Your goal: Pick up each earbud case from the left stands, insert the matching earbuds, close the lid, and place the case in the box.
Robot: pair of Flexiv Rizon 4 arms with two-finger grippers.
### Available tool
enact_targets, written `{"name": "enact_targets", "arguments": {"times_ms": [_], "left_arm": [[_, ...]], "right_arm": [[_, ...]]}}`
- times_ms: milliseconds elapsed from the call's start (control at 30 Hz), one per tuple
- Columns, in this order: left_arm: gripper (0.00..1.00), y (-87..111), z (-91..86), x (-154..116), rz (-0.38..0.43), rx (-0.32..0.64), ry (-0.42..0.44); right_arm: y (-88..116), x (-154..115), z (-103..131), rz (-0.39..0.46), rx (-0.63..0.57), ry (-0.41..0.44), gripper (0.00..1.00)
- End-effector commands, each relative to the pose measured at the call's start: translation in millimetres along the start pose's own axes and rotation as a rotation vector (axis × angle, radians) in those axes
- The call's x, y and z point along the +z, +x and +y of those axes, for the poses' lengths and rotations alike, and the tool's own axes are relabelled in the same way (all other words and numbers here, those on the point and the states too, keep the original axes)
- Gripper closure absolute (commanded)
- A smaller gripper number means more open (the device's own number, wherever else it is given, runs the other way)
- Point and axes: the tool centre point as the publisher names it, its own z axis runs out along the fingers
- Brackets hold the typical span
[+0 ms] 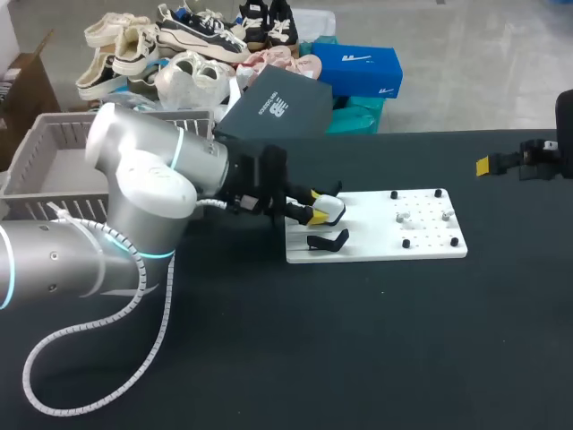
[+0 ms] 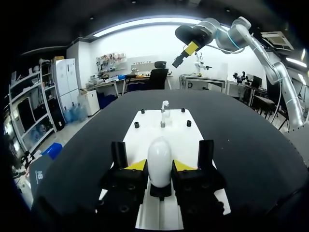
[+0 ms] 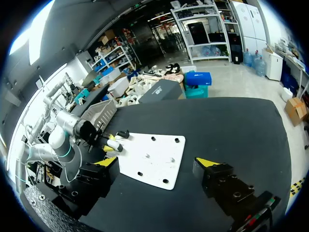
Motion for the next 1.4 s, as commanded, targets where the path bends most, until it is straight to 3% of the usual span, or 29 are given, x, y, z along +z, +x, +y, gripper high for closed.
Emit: {"name": "enact_targets", "arguments": {"times_ms": [33, 367, 600, 1000, 1400], "left_arm": [[1.00, 0.6, 0.6, 1, -0.001, 0.002, -0.001], [1.00, -3.0, -1.6, -10, -0.022, 0.006, 0.001], [1.00, -17.2, -8.5, -26, -0.075, 0.008, 0.004], [1.00, -75.7, -48.2, -54, -0.234, 0.025, 0.022], [1.00, -103.4, -84.5, -53, -0.309, 0.075, 0.038]], "right_arm": [[0, 0, -1, 0.001, -0.001, -0.004, 0.00], [0, 0, -1, 0.001, -0.001, -0.004, 0.00], [0, 0, -1, 0.001, -0.001, -0.004, 0.00], [0, 0, -1, 0.001, -0.001, -0.004, 0.00], [0, 0, -1, 0.001, -0.001, -0.004, 0.00]]}}
